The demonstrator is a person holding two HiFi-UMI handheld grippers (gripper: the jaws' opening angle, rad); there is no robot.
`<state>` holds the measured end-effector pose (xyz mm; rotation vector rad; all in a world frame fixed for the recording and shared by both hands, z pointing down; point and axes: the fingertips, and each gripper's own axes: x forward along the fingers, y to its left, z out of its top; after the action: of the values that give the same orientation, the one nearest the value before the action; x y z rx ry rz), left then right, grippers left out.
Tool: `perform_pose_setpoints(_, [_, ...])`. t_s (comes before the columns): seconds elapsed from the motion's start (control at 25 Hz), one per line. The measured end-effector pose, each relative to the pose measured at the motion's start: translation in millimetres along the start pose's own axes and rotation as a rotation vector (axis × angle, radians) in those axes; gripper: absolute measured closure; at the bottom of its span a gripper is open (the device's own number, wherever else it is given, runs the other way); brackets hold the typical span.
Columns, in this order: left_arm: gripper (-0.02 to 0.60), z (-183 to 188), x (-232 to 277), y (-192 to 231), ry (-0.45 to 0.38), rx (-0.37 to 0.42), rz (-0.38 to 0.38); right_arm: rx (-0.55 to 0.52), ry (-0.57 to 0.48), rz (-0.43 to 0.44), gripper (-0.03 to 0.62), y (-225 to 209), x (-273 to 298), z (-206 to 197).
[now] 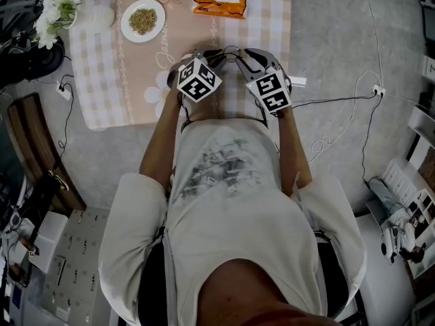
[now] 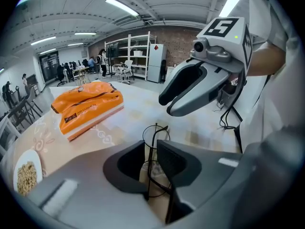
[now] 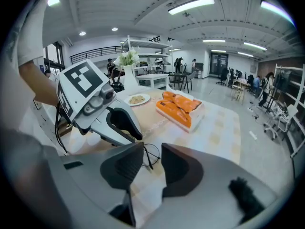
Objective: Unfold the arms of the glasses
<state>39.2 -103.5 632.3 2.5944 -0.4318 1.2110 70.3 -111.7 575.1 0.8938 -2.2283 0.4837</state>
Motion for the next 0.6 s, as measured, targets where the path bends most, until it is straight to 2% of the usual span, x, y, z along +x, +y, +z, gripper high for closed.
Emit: perform_pose_setpoints(0.6, [0.537,-5.5,7.1,-3.9,0.002,-0.034,-0.037,-0.006,0.014,0.007,0.471,-9.9,6.2,-1.4])
